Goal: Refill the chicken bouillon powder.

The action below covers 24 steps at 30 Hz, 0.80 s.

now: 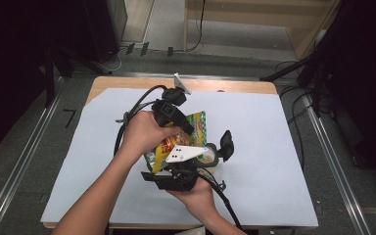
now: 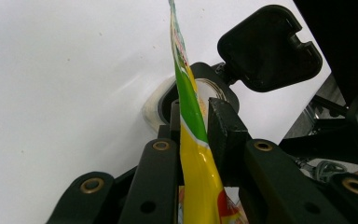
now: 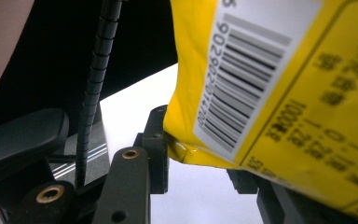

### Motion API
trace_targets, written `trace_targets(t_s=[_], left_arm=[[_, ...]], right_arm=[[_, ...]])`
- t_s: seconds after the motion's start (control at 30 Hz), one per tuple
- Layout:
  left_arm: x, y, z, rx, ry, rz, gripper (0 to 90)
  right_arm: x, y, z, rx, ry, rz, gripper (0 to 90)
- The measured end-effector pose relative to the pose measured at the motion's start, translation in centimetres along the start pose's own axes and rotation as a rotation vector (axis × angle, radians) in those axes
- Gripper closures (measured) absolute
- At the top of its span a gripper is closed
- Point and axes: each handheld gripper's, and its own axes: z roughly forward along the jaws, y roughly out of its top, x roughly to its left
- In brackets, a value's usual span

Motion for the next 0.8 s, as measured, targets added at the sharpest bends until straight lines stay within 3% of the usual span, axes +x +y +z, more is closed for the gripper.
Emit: trace_targets(t_s=[0.8], left_arm=[[0.06, -0.66, 0.38, -0.001, -0.001, 0.007, 80.8]], right_arm=[[0.06, -0.53, 0.09, 0.020, -0.020, -0.028, 65.9]])
